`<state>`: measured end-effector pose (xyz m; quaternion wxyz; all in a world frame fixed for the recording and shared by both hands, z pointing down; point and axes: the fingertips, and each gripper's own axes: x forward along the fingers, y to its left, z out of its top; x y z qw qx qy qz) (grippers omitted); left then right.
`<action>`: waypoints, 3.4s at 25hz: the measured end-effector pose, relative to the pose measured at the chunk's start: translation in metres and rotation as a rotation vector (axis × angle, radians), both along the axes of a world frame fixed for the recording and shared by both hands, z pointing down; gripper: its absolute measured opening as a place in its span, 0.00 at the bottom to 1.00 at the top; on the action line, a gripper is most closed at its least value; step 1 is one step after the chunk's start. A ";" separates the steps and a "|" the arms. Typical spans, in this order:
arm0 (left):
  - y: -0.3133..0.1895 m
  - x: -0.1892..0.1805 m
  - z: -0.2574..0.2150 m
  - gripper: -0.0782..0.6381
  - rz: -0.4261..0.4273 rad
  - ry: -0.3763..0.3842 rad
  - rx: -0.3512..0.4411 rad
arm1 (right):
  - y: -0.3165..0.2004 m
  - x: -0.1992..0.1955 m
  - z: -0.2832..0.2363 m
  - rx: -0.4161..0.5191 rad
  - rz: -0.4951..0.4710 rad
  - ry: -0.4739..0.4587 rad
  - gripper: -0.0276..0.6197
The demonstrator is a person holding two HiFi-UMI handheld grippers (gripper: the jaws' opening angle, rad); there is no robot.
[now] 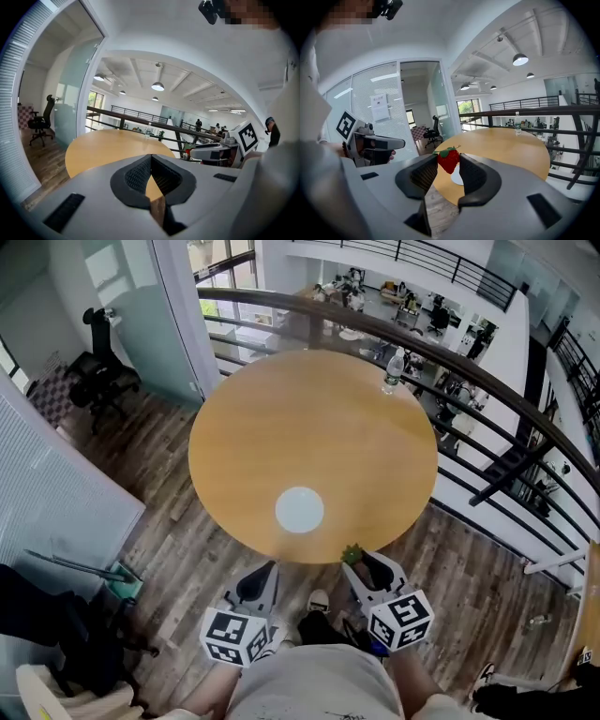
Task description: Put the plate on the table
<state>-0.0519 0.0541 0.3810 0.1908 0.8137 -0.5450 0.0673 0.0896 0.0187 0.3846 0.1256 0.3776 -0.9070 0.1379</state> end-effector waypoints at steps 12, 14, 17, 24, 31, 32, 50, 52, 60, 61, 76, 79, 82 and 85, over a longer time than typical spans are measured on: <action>-0.071 0.013 0.000 0.14 -0.074 -0.001 -0.010 | -0.077 0.008 0.000 -0.010 -0.081 0.004 0.28; -0.078 0.015 -0.002 0.14 -0.075 0.001 -0.009 | -0.083 0.006 0.000 -0.013 -0.089 0.005 0.28; -0.083 0.013 -0.004 0.14 -0.074 -0.001 -0.012 | -0.089 0.002 -0.002 -0.014 -0.096 0.006 0.28; -0.094 -0.002 0.000 0.14 -0.064 -0.019 -0.021 | -0.096 -0.011 0.001 -0.022 -0.082 0.016 0.28; -0.109 -0.013 -0.001 0.14 -0.019 -0.043 -0.030 | -0.101 -0.021 0.006 -0.042 -0.053 0.035 0.28; -0.112 -0.015 -0.001 0.14 -0.015 -0.045 -0.031 | -0.102 -0.023 0.008 -0.048 -0.049 0.037 0.28; -0.157 -0.027 0.029 0.14 0.050 -0.032 -0.073 | -0.128 -0.052 0.042 -0.100 -0.046 0.086 0.28; -0.164 -0.023 0.036 0.14 0.050 -0.032 -0.086 | -0.135 -0.047 0.050 -0.115 -0.050 0.092 0.28; -0.194 0.000 0.058 0.14 0.072 -0.066 -0.126 | -0.165 -0.029 0.084 -0.176 -0.057 0.107 0.28; -0.196 0.000 0.060 0.14 0.073 -0.067 -0.128 | -0.167 -0.029 0.087 -0.181 -0.057 0.107 0.28; -0.225 -0.008 0.105 0.14 0.065 -0.055 -0.195 | -0.202 -0.043 0.129 -0.232 -0.062 0.117 0.28; -0.225 -0.007 0.112 0.14 0.066 -0.052 -0.208 | -0.204 -0.044 0.139 -0.241 -0.065 0.127 0.28; -0.226 -0.004 0.118 0.14 0.064 -0.044 -0.221 | -0.206 -0.045 0.148 -0.250 -0.073 0.138 0.28; -0.228 -0.002 0.123 0.14 0.059 -0.039 -0.228 | -0.209 -0.046 0.155 -0.260 -0.077 0.137 0.28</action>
